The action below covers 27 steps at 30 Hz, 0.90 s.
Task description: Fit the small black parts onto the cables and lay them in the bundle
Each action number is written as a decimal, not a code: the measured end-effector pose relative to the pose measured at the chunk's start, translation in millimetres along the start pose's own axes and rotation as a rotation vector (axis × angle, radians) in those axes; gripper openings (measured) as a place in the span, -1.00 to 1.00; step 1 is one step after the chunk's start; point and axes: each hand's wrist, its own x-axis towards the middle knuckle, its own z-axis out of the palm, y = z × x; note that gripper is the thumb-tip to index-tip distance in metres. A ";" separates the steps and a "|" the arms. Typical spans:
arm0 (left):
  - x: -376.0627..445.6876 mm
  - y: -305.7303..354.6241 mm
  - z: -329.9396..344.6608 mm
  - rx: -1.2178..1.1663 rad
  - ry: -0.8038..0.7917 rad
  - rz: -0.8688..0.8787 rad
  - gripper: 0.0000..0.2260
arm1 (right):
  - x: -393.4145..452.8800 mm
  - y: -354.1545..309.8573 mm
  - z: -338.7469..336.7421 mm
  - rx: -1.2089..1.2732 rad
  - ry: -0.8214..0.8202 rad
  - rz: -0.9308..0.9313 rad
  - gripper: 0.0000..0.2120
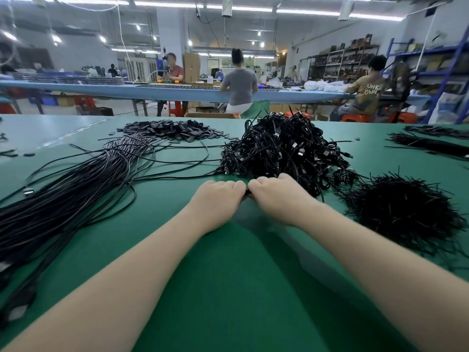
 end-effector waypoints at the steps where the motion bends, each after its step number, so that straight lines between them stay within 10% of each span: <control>1: -0.2 3.9 0.3 -0.034 -0.004 -0.039 -0.82 | 0.3 6.1 -6.7 -0.037 0.013 -0.014 -0.77; 6: -3.0 4.6 7.7 -0.456 -0.057 -0.381 -0.79 | -12.5 94.1 -49.7 0.010 -0.045 0.430 -0.58; 12: -1.2 1.5 6.7 -0.680 0.015 -0.494 -0.70 | -68.9 191.8 -42.7 -0.134 -0.646 0.624 -0.55; 22: 2.4 -2.9 9.4 -0.797 0.020 -0.565 -0.67 | -98.5 218.4 -24.6 -0.005 -0.379 0.605 -0.81; 27: 2.9 -7.7 13.2 -0.902 0.023 -0.613 -0.68 | -94.6 225.8 -20.1 -0.128 -0.406 0.642 -0.63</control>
